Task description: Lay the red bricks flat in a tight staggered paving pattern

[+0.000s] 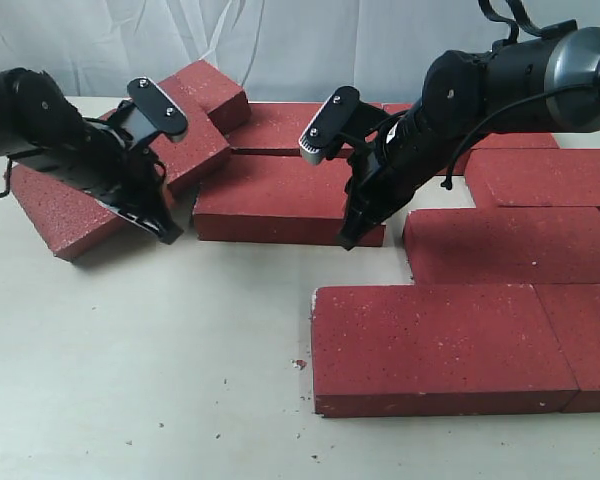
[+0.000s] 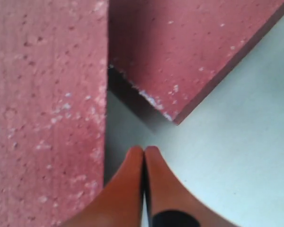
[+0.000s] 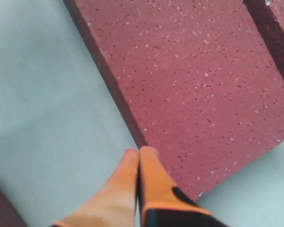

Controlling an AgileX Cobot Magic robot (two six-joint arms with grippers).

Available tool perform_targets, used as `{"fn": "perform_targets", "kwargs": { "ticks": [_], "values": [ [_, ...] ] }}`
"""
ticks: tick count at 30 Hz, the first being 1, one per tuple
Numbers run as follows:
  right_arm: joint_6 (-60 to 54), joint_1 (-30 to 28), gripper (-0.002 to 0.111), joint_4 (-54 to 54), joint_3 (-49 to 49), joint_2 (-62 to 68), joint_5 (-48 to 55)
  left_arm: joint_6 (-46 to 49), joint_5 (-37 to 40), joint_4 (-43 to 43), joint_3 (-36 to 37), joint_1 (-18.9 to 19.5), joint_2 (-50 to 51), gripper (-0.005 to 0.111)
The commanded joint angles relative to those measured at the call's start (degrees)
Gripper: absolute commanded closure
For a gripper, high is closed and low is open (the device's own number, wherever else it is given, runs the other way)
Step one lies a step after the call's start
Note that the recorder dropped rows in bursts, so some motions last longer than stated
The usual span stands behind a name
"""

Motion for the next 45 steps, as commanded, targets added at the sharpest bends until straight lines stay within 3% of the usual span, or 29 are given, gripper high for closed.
{"fn": "perform_targets", "kwargs": {
  "ticks": [1,8,14,20,24,28,32,39,45],
  "values": [
    [-0.04,-0.34,0.109,0.17,-0.13,-0.6,0.1,-1.39,2.43,1.25,-0.12,3.34,0.16,0.107],
    [-0.04,-0.34,0.109,-0.04,-0.13,-0.6,0.1,-4.97,1.89,1.82,-0.12,7.51,0.16,0.107],
    [0.51,-1.23,0.109,-3.29,-0.13,-1.86,2.77,-6.14,8.44,-0.5,-0.12,6.7,-3.53,0.107],
    [5.66,-9.31,0.109,-2.21,0.09,-5.23,4.6,-5.89,16.49,-5.03,-0.12,4.52,-8.78,0.107],
    [6.09,-15.15,0.109,4.75,0.09,-4.53,3.27,-5.81,9.78,-5.71,-0.01,2.81,-5.57,0.107],
    [5.75,-15.64,0.109,7.64,0.09,-3.49,3.18,-5.93,4.19,-6.51,-0.01,1.59,-1.43,0.107],
    [2.07,-14.26,0.109,9.64,0.09,-2.92,6.83,-5.93,0.08,-6.69,-0.33,0.68,0.93,0.107],
    [-18.25,-9.25,0.109,20.71,-0.02,-2.8,13.62,-6.02,-0.64,-6.68,-0.61,0.43,3.17,0.107],
    [-19.96,-7.4,0.109,20.72,-0.13,0.08,14.23,-6.02,-1.73,-7.09,-1.82,0.31,5.48,0.107]
  ]
}}
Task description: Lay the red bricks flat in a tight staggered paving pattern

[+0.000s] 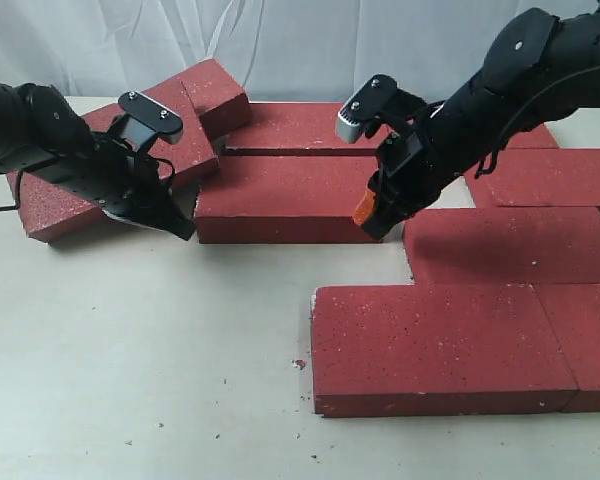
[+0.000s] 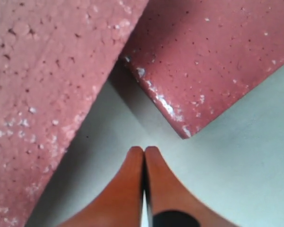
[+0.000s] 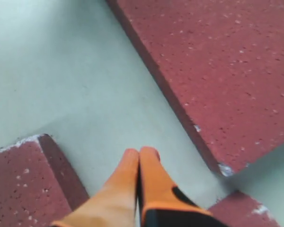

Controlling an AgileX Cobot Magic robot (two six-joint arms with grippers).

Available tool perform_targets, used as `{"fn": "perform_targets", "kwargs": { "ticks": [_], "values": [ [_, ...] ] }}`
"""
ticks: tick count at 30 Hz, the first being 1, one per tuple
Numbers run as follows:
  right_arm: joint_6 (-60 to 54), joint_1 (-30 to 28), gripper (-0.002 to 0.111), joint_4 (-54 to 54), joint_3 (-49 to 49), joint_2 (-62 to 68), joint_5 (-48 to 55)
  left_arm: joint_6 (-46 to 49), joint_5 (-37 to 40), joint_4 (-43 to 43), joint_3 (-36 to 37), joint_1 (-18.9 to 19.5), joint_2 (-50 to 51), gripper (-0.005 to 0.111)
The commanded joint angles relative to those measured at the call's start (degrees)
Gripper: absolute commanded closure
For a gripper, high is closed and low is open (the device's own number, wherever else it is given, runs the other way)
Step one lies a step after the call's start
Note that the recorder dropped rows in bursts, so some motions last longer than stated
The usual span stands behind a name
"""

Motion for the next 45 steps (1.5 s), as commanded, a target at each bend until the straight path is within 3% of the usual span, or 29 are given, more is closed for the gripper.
{"fn": "perform_targets", "kwargs": {
  "ticks": [1,12,25,41,43,45],
  "values": [
    [-1.76,0.49,0.109,0.36,-0.13,2.79,-0.15,-0.36,-0.34,-0.94,-1.33,-0.72,1.49,0.107],
    [-1.9,0.49,0.109,0.11,-0.13,6.69,-8.37,-0.36,-3.28,-0.82,-1.8,-2.96,3.16,0.107],
    [-1.32,0.24,0.109,-2.87,-0.13,6.95,-10.63,-0.36,-5.35,-0.71,-2.77,-5.69,4.34,0.107],
    [1.68,0.24,0.109,-4.29,-0.13,2.45,-10.97,-0.48,-10.31,-3.12,-4.0,-5.68,6.55,0.107],
    [4.28,0.24,0.109,-6.24,-0.13,1.88,-12.6,-0.48,-10.31,-3.12,-4.0,-5.68,6.77,0.107],
    [13.8,-0.7,0.109,-12.07,-0.13,1.33,-19.03,-0.48,-10.67,-3.22,-4.0,-5.68,7.25,0.107]
  ]
}}
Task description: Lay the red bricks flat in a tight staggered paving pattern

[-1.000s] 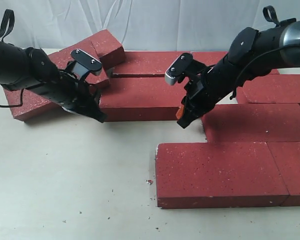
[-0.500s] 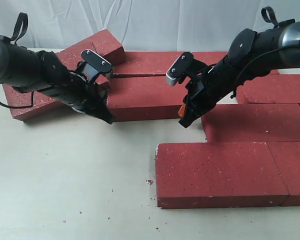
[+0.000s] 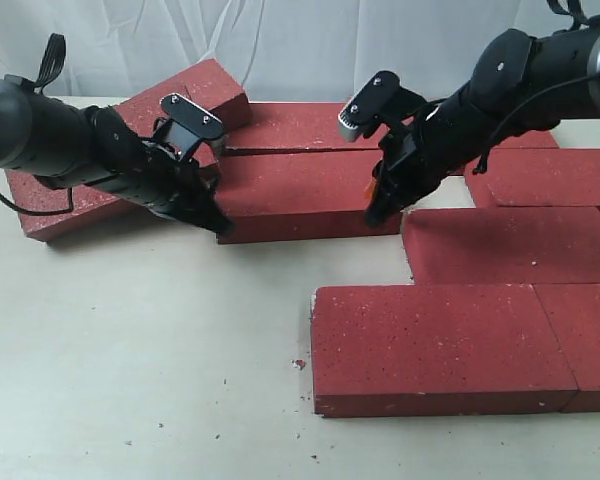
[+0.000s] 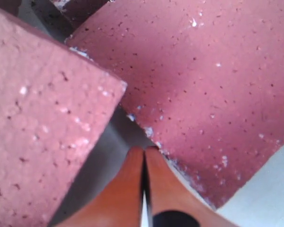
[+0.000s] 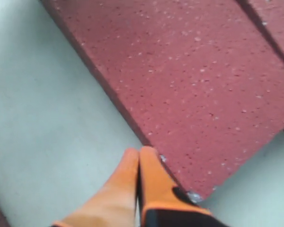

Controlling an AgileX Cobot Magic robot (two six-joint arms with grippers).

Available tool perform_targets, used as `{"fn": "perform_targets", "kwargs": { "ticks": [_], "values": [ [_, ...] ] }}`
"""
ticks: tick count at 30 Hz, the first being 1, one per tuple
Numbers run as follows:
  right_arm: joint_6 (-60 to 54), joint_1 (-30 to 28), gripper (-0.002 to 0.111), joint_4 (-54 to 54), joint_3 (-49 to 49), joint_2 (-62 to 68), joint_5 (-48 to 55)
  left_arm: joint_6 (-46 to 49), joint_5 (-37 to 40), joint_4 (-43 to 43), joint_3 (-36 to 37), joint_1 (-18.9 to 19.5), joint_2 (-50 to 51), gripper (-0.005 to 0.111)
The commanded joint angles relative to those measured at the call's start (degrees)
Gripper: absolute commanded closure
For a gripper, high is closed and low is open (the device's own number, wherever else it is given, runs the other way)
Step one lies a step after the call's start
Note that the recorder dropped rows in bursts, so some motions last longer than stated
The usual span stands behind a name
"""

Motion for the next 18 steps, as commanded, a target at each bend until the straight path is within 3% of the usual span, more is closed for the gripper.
{"fn": "perform_targets", "kwargs": {
  "ticks": [1,6,9,18],
  "values": [
    [11.66,-1.91,0.109,-6.86,-0.13,-1.09,-8.18,-0.48,-1.02,-1.13,-0.42,-0.27,0.61,0.107],
    [14.04,-6.68,0.109,-6.69,-0.13,2.12,-11.31,-0.48,-1.24,-3.3,-0.87,-0.27,0.61,0.107],
    [14.04,-6.81,0.109,-4.37,-0.13,5.05,-16.76,-0.48,-1.59,-3.4,-1.36,-0.27,0.61,0.107],
    [14.04,-6.42,0.109,-1.71,-2.37,9.56,-16.04,-0.48,-1.73,-3.4,-1.47,-0.27,0.61,0.107]
  ]
}}
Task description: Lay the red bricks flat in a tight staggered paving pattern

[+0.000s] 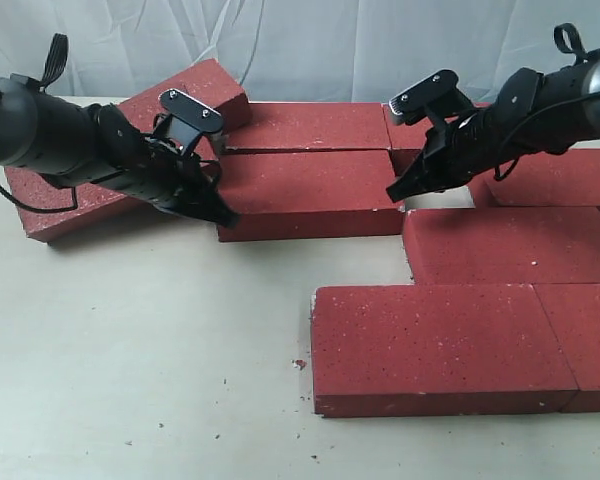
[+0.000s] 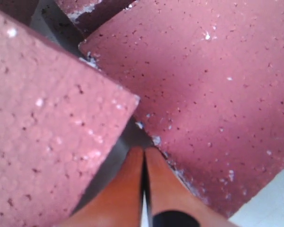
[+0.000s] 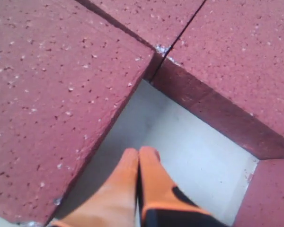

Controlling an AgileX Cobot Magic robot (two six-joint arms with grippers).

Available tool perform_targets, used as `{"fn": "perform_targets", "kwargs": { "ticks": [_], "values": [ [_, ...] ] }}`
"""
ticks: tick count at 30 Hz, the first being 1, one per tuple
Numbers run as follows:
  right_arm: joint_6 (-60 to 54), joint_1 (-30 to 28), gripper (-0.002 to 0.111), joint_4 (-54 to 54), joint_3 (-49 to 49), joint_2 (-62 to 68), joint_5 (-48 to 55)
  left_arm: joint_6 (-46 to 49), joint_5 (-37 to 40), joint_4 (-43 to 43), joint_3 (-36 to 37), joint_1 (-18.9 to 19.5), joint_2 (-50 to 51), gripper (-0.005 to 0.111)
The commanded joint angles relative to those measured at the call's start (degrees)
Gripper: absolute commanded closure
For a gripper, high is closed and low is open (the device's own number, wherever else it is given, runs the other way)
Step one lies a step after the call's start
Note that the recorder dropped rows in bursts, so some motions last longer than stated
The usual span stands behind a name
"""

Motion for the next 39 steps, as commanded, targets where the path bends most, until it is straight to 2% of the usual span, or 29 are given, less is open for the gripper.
{"fn": "perform_targets", "kwargs": {
  "ticks": [1,12,19,25,29,33,37,39],
  "values": [
    [-0.08,0.01,0.109,2.25,-2.81,2.54,1.83,-0.38,-0.6,-0.72,-0.32,-0.27,-0.25,0.107],
    [-0.12,0.38,0.109,1.92,-4.14,0.9,6.61,-0.38,0.99,-0.72,-3.71,-0.27,3.55,0.107],
    [-0.12,0.04,0.109,-1.39,-4.14,1.24,6.88,-0.24,-0.39,-0.5,-3.69,-3.63,3.55,0.107],
    [0.11,0.04,0.109,-2.77,-4.14,2.42,2.9,-0.24,-0.23,0.04,-3.69,-4.25,3.55,0.107],
    [0.5,0.17,0.109,3.41,-4.14,2.42,-0.01,-0.24,-0.42,0.98,-3.69,-3.97,3.55,0.107],
    [-0.35,0.67,0.109,3.31,-4.14,2.31,-0.14,-0.24,-0.08,2.45,-3.69,-3.97,3.55,0.107],
    [0.05,0.19,0.109,-2.27,-4.14,-2.65,6.19,-0.24,0.56,3.16,-3.69,-3.89,3.55,0.107],
    [2.51,0.04,0.109,-4.28,-4.14,-5.84,14.94,-0.24,0.73,3.38,-3.69,-3.89,3.55,0.107]
  ]
}}
